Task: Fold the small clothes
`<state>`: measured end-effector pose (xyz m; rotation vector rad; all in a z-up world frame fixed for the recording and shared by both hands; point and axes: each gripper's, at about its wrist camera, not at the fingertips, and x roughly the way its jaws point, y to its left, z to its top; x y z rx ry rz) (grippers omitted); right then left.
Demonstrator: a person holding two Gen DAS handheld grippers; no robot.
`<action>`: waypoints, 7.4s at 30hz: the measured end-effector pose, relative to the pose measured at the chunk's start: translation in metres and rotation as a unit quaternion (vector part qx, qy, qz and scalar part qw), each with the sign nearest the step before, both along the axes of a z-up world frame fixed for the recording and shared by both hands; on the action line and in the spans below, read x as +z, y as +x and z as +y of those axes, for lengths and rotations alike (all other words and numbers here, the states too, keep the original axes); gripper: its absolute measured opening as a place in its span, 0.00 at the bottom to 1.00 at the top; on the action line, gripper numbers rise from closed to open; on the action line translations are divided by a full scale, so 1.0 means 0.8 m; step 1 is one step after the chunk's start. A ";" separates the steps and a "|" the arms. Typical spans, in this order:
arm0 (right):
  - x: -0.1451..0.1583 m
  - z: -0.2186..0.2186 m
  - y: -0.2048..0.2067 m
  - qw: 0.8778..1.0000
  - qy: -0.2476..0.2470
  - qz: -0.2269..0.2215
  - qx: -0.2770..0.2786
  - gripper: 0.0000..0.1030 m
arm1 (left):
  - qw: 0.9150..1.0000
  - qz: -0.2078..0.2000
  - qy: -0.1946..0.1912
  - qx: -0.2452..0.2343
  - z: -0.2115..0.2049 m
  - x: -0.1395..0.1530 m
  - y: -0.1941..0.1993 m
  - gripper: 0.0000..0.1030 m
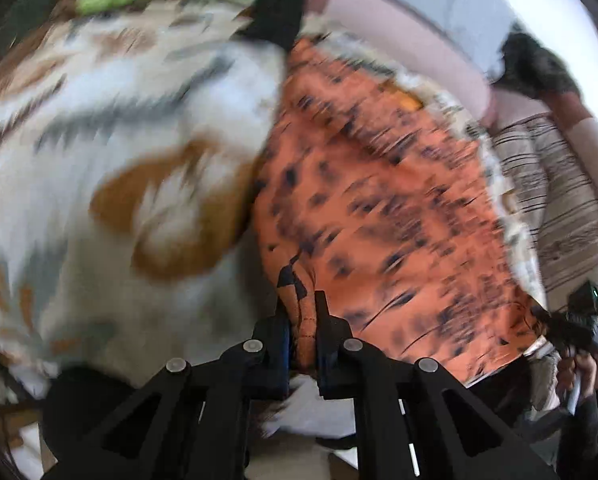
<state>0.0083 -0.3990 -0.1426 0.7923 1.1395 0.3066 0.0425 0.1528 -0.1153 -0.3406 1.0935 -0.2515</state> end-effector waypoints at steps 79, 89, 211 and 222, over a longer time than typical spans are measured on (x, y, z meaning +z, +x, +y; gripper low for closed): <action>0.026 -0.014 0.229 0.953 -0.299 -0.034 0.015 0.12 | 0.985 -0.046 0.162 -0.022 -0.056 -0.049 0.253 0.23; 0.090 0.010 0.160 0.958 -0.268 -0.098 -0.019 0.20 | 0.973 -0.160 0.165 -0.033 -0.056 0.052 0.146 0.51; -0.010 0.049 0.191 0.994 0.110 0.004 -0.006 0.81 | 0.969 -0.087 0.217 -0.083 -0.179 -0.008 0.049 0.91; 0.028 -0.058 0.137 0.985 0.087 -0.077 -0.125 0.81 | 0.977 -0.079 0.191 -0.056 -0.168 -0.021 0.054 0.91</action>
